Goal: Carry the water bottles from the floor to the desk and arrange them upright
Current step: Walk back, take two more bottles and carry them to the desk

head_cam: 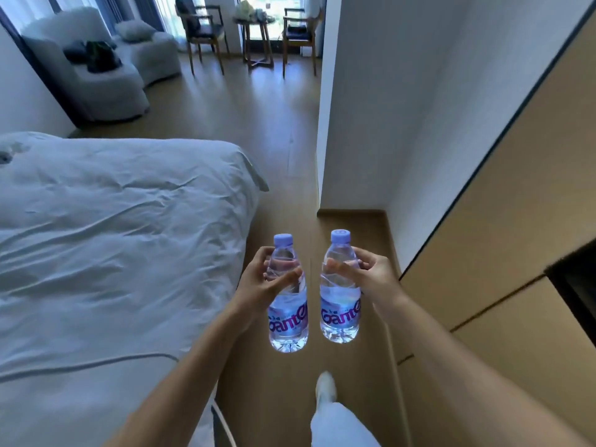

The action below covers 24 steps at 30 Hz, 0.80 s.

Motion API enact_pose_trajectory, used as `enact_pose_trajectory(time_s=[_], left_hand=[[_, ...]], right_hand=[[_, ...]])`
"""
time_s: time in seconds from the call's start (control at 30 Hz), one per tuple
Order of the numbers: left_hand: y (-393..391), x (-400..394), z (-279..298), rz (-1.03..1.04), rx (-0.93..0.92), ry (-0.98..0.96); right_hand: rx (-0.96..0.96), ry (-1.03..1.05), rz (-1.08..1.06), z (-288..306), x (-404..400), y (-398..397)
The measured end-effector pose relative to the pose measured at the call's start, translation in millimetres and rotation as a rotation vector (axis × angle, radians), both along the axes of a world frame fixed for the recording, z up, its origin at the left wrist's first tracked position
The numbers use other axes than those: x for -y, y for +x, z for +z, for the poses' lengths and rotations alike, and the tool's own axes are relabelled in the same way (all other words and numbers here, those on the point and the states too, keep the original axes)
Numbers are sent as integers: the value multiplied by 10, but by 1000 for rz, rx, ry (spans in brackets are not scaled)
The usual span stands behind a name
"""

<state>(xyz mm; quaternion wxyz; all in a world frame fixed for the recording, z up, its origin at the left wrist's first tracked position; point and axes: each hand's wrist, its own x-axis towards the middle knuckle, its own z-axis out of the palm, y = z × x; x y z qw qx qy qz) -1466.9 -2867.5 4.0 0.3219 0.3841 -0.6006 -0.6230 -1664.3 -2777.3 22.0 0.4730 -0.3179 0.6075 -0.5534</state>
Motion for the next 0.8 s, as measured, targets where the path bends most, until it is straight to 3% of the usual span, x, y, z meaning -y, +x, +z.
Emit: enact_pose_trajectory(time_s=[0.4, 0.8], left_hand=[[-1522, 3149, 127, 124, 46, -13], [-2369, 6398, 11, 149, 161, -124]], right_hand=[[-44, -7, 95, 53, 3379, -1463], [-84, -1, 73, -199, 6730, -2271]])
